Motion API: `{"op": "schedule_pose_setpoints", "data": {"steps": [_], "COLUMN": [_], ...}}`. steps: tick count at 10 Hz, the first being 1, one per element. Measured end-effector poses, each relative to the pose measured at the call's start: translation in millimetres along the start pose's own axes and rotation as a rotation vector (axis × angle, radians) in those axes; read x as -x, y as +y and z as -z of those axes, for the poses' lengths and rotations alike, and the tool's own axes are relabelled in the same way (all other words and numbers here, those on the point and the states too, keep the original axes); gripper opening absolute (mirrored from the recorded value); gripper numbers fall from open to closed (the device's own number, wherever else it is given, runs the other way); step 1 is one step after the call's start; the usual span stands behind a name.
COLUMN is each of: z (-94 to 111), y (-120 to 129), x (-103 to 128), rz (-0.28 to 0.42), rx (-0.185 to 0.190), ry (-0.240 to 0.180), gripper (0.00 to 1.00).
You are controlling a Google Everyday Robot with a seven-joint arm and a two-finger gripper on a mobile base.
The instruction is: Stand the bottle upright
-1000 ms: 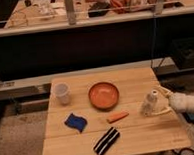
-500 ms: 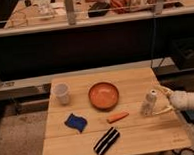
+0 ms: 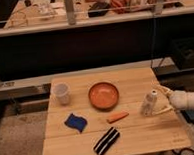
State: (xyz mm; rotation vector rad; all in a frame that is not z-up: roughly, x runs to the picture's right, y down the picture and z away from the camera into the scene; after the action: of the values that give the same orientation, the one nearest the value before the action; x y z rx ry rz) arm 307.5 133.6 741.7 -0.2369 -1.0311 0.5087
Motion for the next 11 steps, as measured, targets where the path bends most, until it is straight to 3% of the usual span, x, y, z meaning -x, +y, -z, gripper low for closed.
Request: {"op": "schedule_pose_setpoints", "data": {"steps": [11], "z": [-0.4], "y": [0.7], "x": [-1.2], "rz": [-0.002], "rx": [-0.001], "ry": [-0.002], "gripper": [0.80]}}
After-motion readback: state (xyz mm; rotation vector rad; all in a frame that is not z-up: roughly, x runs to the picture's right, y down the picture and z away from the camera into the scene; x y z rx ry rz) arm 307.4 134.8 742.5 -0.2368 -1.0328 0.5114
